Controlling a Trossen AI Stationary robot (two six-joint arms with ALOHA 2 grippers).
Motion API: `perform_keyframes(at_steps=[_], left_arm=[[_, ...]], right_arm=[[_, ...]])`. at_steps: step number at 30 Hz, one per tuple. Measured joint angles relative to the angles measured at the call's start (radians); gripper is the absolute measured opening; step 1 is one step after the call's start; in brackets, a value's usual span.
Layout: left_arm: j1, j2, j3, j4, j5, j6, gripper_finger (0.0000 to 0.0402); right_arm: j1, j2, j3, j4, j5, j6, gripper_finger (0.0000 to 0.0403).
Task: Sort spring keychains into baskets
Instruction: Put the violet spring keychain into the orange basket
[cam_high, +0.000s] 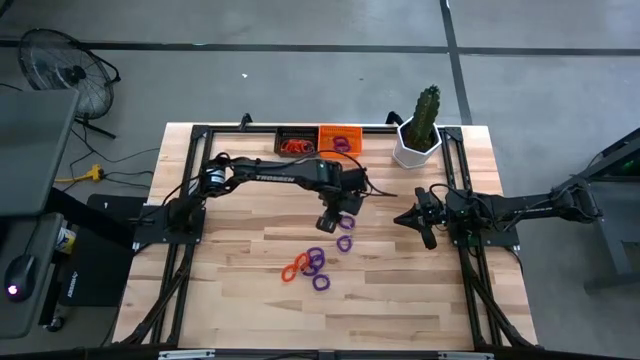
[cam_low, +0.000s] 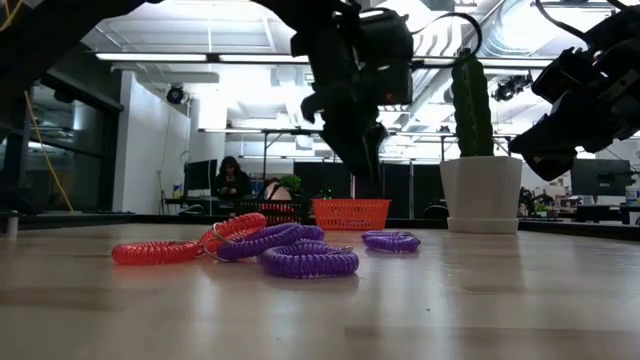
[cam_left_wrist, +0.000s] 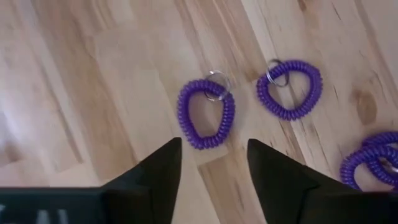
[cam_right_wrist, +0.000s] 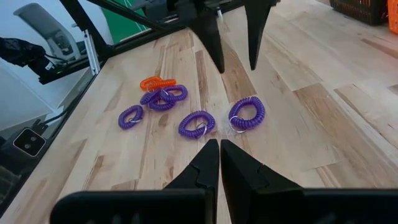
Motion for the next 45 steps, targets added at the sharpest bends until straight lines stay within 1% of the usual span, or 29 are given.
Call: perform_keyframes(at_steps=[2, 4, 6, 11, 14, 16, 18, 20, 23, 26, 28, 32, 42, 45], left_arm=[[-0.007, 0.0, 0.0, 0.0, -0.001, 0.035, 0.0194], [-0.018, -0.001, 0.0, 0.003, -0.012, 0.082, 0.0198], [-0.027, 0.018, 0.001, 0.016, -0.033, 0.122, 0.0197], [-0.044, 0.054, 0.002, 0.023, -0.04, 0.177, 0.0187], [-0.045, 0.069, -0.002, 0.009, -0.087, 0.185, 0.0182], [-0.045, 0.071, -0.001, 0.029, -0.096, 0.188, 0.0182], [-0.045, 0.082, 0.003, 0.054, -0.097, 0.196, 0.0182], [-0.045, 0.091, -0.002, 0.03, -0.098, 0.197, 0.0182], [-0.045, 0.09, 0.0, 0.041, -0.095, 0.201, 0.0182], [-0.045, 0.111, 0.002, 0.059, -0.093, 0.203, 0.0182], [-0.045, 0.116, -0.001, 0.039, -0.088, 0.203, 0.0182], [-0.045, 0.138, 0.003, 0.067, -0.087, 0.201, 0.0181], [-0.046, 0.136, 0.002, 0.058, -0.079, 0.198, 0.0181], [-0.046, 0.137, 0.002, 0.057, -0.078, 0.197, 0.0168]], right_arm=[[0.0, 0.0, 0.0, 0.0, 0.0, 0.0, 0.0012], [0.0, 0.0, 0.0, 0.0, 0.0, 0.0, 0.0012], [0.0, 0.0, 0.0, 0.0, 0.0, 0.0, 0.0012], [0.0, 0.0, 0.0, 0.0, 0.0, 0.0, 0.0012], [0.0, 0.0, 0.0, 0.0, 0.0, 0.0, 0.0012], [0.0, 0.0, 0.0, 0.0, 0.0, 0.0, 0.0012], [0.0, 0.0, 0.0, 0.0, 0.0, 0.0, 0.0012], [0.0, 0.0, 0.0, 0.0, 0.0, 0.0, 0.0012], [0.0, 0.0, 0.0, 0.0, 0.0, 0.0, 0.0012], [0.0, 0.0, 0.0, 0.0, 0.0, 0.0, 0.0012], [0.0, 0.0, 0.0, 0.0, 0.0, 0.0, 0.0012], [0.0, 0.0, 0.0, 0.0, 0.0, 0.0, 0.0012], [0.0, 0.0, 0.0, 0.0, 0.0, 0.0, 0.0012], [0.0, 0.0, 0.0, 0.0, 0.0, 0.0, 0.0012]])
